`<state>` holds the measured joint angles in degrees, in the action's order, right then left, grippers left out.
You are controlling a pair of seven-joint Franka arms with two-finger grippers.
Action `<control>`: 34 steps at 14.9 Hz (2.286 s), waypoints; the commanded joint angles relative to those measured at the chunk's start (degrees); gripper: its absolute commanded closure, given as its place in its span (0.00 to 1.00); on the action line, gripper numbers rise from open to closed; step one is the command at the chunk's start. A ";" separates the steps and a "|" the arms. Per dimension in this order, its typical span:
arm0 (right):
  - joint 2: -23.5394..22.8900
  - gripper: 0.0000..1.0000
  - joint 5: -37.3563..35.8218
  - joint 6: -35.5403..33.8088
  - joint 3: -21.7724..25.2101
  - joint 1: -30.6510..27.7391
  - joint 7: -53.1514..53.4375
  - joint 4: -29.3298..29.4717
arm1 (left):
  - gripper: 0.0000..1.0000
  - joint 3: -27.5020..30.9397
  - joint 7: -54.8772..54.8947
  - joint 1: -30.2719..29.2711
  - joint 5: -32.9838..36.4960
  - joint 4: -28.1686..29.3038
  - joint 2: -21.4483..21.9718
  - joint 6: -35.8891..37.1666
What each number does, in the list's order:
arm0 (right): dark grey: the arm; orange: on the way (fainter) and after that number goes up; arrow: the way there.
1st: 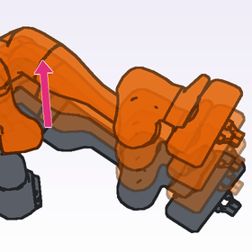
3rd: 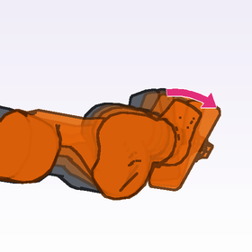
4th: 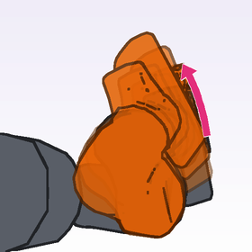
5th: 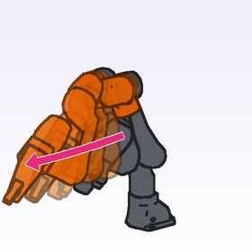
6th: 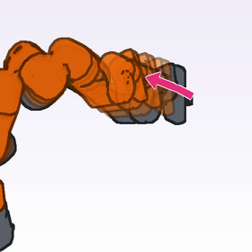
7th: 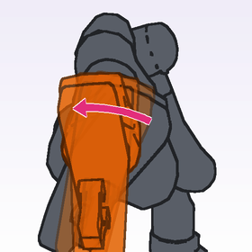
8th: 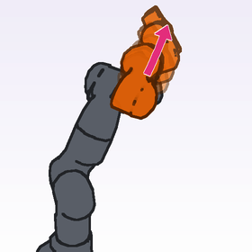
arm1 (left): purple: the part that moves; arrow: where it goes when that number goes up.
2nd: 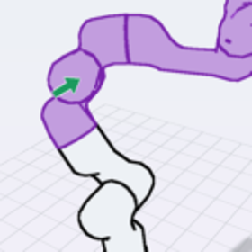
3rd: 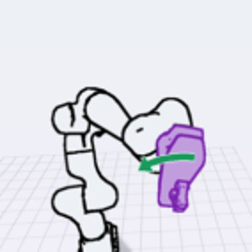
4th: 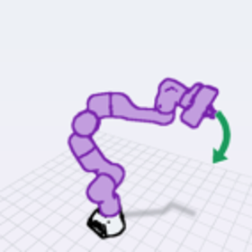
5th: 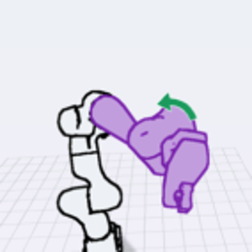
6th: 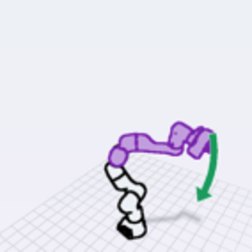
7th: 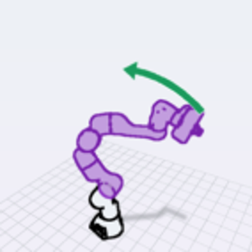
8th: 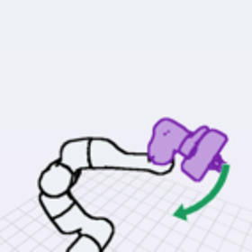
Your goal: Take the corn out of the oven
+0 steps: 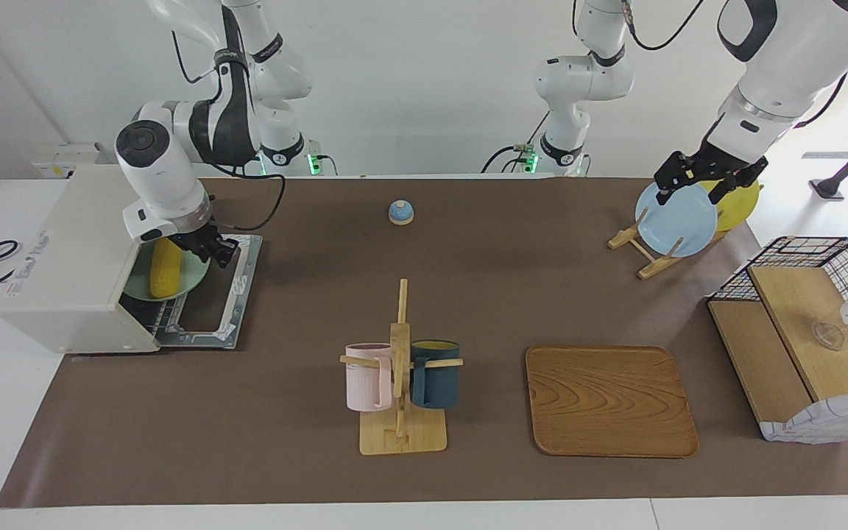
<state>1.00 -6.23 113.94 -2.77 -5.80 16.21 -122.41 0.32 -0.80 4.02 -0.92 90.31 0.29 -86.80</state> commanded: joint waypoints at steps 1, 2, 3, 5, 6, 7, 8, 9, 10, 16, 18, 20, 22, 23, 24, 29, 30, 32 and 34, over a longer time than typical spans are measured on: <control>1.11 0.57 -0.98 0.31 -0.66 -3.15 -4.24 -2.13 | 0.00 -0.06 0.27 -0.24 0.83 0.92 1.02 0.40; 1.54 0.57 -0.98 0.75 -0.66 -3.68 -4.87 -2.92 | 0.00 -0.06 0.27 -0.24 0.83 0.92 1.02 0.31; 1.72 0.58 -0.98 1.36 -0.66 -3.78 -5.14 -3.45 | 0.00 -0.06 0.18 -0.24 0.83 0.92 1.02 0.31; 2.33 0.58 -0.89 2.33 -0.66 -3.86 -5.23 -5.20 | 0.00 -0.06 0.18 -0.15 0.83 1.01 1.02 0.31; 2.86 0.59 -0.89 3.64 -0.66 -3.78 -5.31 -6.69 | 0.00 -0.06 0.18 -0.15 0.83 1.01 1.02 0.31; 3.13 0.60 -0.89 5.83 -0.66 -3.78 -5.66 -8.01 | 0.00 -0.06 0.18 -0.07 0.83 1.01 1.02 0.31; 3.04 0.60 -0.89 7.16 -0.66 -3.86 -5.75 -8.81 | 0.00 -0.06 0.18 -0.06 0.83 1.01 1.02 0.31; 2.96 0.60 -0.89 7.78 -0.66 -3.86 -6.19 -9.34 | 0.00 -0.06 0.18 -0.06 0.83 1.01 1.02 0.31; 2.95 0.62 -0.80 8.13 -0.66 -3.86 -6.98 -9.60 | 0.00 -0.06 0.09 0.11 0.83 1.01 1.02 0.31; 2.96 1.00 -1.41 6.12 -0.66 -2.99 -8.48 -8.99 | 0.00 -0.06 0.18 0.20 0.83 0.93 1.02 0.31; 2.08 1.00 -4.04 2.28 -1.27 -0.46 -8.30 -5.41 | 0.00 -0.06 0.09 0.20 0.92 0.92 1.02 0.31; -0.37 1.00 -4.41 -7.02 -1.27 5.25 -7.60 3.45 | 0.00 -0.06 0.18 -0.06 1.01 0.75 0.94 0.31; -3.18 1.00 -4.23 -13.72 -1.27 10.70 -2.89 11.63 | 0.00 -0.06 0.18 -0.24 1.01 0.75 0.94 0.31; -4.33 1.00 -4.14 -15.92 -1.27 13.68 0.63 14.80 | 0.00 -0.06 0.18 -0.24 1.01 0.84 0.94 0.31; -5.30 1.00 -3.71 -16.81 -1.27 16.41 3.01 16.92 | 0.00 -0.06 0.09 -0.24 1.01 0.84 0.94 0.31; -16.00 1.00 1.04 -17.79 -1.36 28.19 18.30 30.17 | 0.00 -0.06 0.27 -0.07 1.01 1.01 0.94 -0.92; -20.47 1.00 1.13 -18.66 -1.36 32.13 22.68 34.65 | 0.00 -0.06 0.27 -0.15 1.10 1.01 0.94 -0.92; -27.60 1.00 0.78 -17.54 -1.36 38.38 33.39 40.03 | 0.00 -0.06 0.18 -0.15 1.10 1.01 0.94 -1.01; -30.09 1.00 1.48 -11.58 -1.45 41.21 38.18 40.50 | 0.00 -0.06 0.18 -0.15 1.10 1.10 0.94 -1.79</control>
<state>-24.21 -5.62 100.35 -4.40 33.60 50.44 -86.87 0.33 -0.80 4.02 -0.92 90.33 0.29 -87.11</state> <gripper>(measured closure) 0.969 0.000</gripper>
